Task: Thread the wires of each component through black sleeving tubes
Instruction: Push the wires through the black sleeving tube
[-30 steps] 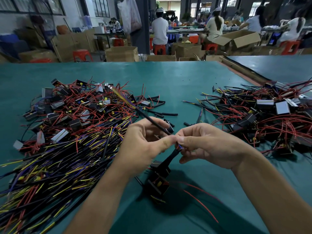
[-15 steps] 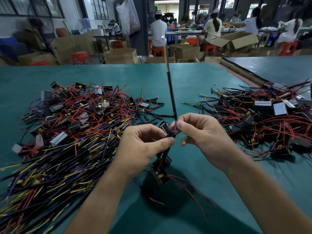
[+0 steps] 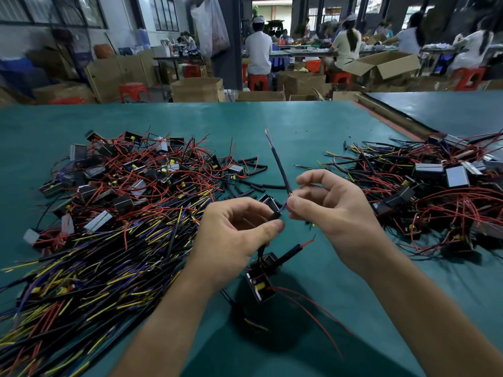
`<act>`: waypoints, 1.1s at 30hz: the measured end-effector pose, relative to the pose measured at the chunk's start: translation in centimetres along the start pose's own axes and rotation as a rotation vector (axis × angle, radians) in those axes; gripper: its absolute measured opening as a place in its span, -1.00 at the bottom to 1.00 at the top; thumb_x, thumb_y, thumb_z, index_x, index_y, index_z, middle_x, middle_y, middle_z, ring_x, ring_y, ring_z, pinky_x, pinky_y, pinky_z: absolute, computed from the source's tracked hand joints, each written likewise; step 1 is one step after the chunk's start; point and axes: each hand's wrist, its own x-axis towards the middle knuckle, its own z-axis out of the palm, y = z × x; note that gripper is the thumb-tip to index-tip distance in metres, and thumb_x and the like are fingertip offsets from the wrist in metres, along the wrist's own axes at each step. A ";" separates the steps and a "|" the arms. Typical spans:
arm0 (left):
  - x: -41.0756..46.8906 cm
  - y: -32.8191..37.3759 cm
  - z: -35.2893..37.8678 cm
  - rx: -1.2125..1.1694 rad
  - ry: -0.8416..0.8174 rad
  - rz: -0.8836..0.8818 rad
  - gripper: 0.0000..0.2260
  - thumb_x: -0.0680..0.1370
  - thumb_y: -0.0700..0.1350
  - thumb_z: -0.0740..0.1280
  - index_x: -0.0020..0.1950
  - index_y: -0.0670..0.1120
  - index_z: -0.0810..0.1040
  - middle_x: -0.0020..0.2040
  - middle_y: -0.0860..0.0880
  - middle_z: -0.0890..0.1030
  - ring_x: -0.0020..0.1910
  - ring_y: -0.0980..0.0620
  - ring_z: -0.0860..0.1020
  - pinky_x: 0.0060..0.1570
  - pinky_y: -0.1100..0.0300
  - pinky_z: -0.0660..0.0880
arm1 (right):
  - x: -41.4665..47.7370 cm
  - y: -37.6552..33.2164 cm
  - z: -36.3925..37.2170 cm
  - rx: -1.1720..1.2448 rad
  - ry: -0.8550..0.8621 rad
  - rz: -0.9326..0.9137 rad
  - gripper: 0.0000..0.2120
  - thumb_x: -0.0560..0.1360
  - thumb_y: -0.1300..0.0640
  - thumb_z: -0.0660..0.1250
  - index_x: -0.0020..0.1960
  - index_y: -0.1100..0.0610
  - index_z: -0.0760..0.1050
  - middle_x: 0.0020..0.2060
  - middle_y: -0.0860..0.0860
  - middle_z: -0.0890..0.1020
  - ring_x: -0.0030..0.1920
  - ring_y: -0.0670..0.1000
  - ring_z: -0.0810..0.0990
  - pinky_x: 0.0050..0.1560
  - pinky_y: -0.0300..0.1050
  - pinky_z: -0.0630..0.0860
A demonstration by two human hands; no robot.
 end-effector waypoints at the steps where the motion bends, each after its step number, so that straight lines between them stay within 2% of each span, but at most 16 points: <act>1: 0.0 0.0 0.0 0.003 -0.001 0.003 -0.88 0.38 -0.28 0.53 -0.22 -0.12 0.64 -0.36 -0.12 0.65 -0.43 0.03 0.55 -0.39 0.23 0.52 | 0.0 0.0 -0.1 0.029 -0.029 0.029 -0.77 0.42 0.38 0.40 0.03 0.17 0.52 -0.34 -0.02 0.62 -0.29 -0.04 0.57 -0.12 -0.17 0.56; 3: 0.0 0.0 0.0 0.003 -0.006 0.011 -0.89 0.37 -0.27 0.54 -0.23 -0.12 0.64 -0.37 -0.08 0.64 -0.43 0.03 0.55 -0.39 0.22 0.52 | 0.0 -0.2 -0.4 0.079 -0.096 0.082 -0.71 0.37 0.32 0.44 0.07 0.16 0.56 -0.31 -0.01 0.62 -0.29 -0.06 0.58 -0.13 -0.19 0.59; 5: -0.1 0.1 0.2 -0.009 -0.011 0.016 -0.87 0.33 -0.19 0.57 -0.23 -0.12 0.64 -0.39 -0.06 0.63 -0.43 0.02 0.53 -0.38 0.20 0.50 | 0.0 -0.2 -0.5 0.116 -0.154 0.132 -0.70 0.30 0.30 0.51 0.01 0.15 0.61 -0.26 0.04 0.64 -0.26 -0.04 0.58 -0.14 -0.18 0.60; 7: -0.1 0.1 0.3 -0.007 -0.013 0.020 -0.83 0.28 -0.11 0.57 -0.24 -0.13 0.64 -0.40 -0.04 0.62 -0.44 0.02 0.52 -0.39 0.19 0.47 | 0.0 -0.2 -0.4 0.121 -0.182 0.164 -0.80 0.32 0.28 0.48 -0.06 0.16 0.63 -0.28 0.05 0.63 -0.28 -0.03 0.56 -0.15 -0.14 0.59; 10: -0.1 -0.1 0.3 0.008 -0.033 0.035 -0.88 0.33 -0.23 0.57 -0.24 -0.13 0.65 -0.40 0.00 0.62 -0.43 0.05 0.50 -0.38 0.21 0.46 | -0.1 -0.1 -0.2 0.045 -0.180 0.177 -0.85 0.29 0.20 0.53 -0.17 0.16 0.62 -0.39 0.00 0.58 -0.33 -0.06 0.52 -0.11 -0.12 0.57; 13: -0.1 -0.1 0.2 0.029 -0.046 0.044 -0.87 0.35 -0.29 0.55 -0.24 -0.11 0.65 -0.39 0.03 0.62 -0.41 0.10 0.50 -0.36 0.22 0.46 | -0.2 -0.1 -0.2 0.047 -0.173 0.223 -0.83 0.29 0.08 0.44 -0.22 0.17 0.59 -0.40 0.03 0.55 -0.36 -0.04 0.50 -0.15 -0.14 0.57; 18: -0.2 0.1 0.3 0.016 -0.096 0.042 -0.90 0.31 -0.18 0.54 -0.25 -0.06 0.66 -0.39 0.05 0.64 -0.41 0.16 0.51 -0.38 0.33 0.45 | 0.2 -0.2 -0.2 0.003 -0.157 0.544 -0.63 0.25 -0.23 0.40 -0.40 0.09 0.56 -0.40 0.05 0.57 -0.41 0.00 0.52 -0.36 -0.19 0.52; 20: -0.2 0.0 0.3 0.008 -0.128 0.029 -0.91 0.30 -0.16 0.53 -0.23 -0.05 0.67 -0.40 -0.04 0.65 -0.41 0.11 0.52 -0.39 0.29 0.44 | 0.4 0.1 -0.2 -0.010 -0.185 0.680 -0.58 0.26 -0.28 0.34 -0.39 0.10 0.54 -0.42 0.05 0.55 -0.41 0.00 0.51 -0.40 -0.21 0.51; 22: -0.3 -0.1 0.2 0.024 -0.171 0.017 -0.91 0.31 -0.17 0.53 -0.23 -0.06 0.67 -0.38 -0.16 0.64 -0.39 0.03 0.52 -0.37 0.21 0.44 | 0.3 0.3 -0.3 0.005 -0.236 0.741 -0.61 0.27 -0.26 0.34 -0.33 0.10 0.53 -0.40 0.04 0.53 -0.41 -0.02 0.50 -0.37 -0.20 0.52; 25: -0.3 0.0 0.2 0.007 -0.185 0.006 -0.90 0.30 -0.22 0.53 -0.24 -0.10 0.66 -0.30 -0.23 0.66 -0.32 -0.11 0.60 -0.26 -0.02 0.54 | 0.1 0.7 -0.3 0.008 -0.308 0.640 -0.75 0.29 -0.07 0.41 -0.18 0.10 0.59 -0.32 0.04 0.55 -0.34 -0.05 0.52 -0.31 -0.20 0.54; 26: -0.3 0.0 0.3 -0.003 -0.188 0.006 -0.91 0.30 -0.22 0.52 -0.26 -0.12 0.65 -0.31 -0.18 0.67 -0.32 -0.10 0.62 -0.26 0.02 0.55 | 0.1 0.8 -0.3 0.038 -0.303 0.583 -0.79 0.29 -0.01 0.42 -0.17 0.11 0.61 -0.30 0.06 0.55 -0.34 -0.05 0.52 -0.30 -0.22 0.54; 28: -0.4 0.2 0.2 -0.018 -0.208 0.000 -0.93 0.32 -0.21 0.50 -0.28 -0.13 0.63 -0.36 -0.01 0.66 -0.40 0.07 0.56 -0.36 0.24 0.50 | 0.2 0.6 -0.6 0.143 -0.247 0.500 -0.86 0.26 0.08 0.45 -0.21 0.13 0.63 -0.31 0.06 0.55 -0.36 -0.06 0.51 -0.33 -0.25 0.53; 29: -0.4 0.3 0.3 -0.024 -0.217 -0.010 -0.92 0.34 -0.21 0.49 -0.27 -0.14 0.61 -0.37 0.04 0.63 -0.42 0.11 0.52 -0.39 0.28 0.46 | 0.3 0.5 -0.8 0.189 -0.214 0.472 -0.86 0.24 0.10 0.47 -0.23 0.13 0.64 -0.31 0.05 0.56 -0.37 -0.07 0.51 -0.33 -0.26 0.54; 33: -0.4 0.5 0.1 -0.074 -0.257 -0.076 -0.86 0.32 -0.18 0.52 -0.23 -0.16 0.60 -0.36 0.01 0.59 -0.38 0.08 0.47 -0.36 0.28 0.44 | 0.6 0.0 -1.9 0.226 -0.193 0.383 -0.84 0.21 0.11 0.51 -0.24 0.12 0.63 -0.31 0.05 0.57 -0.39 -0.08 0.51 -0.35 -0.25 0.54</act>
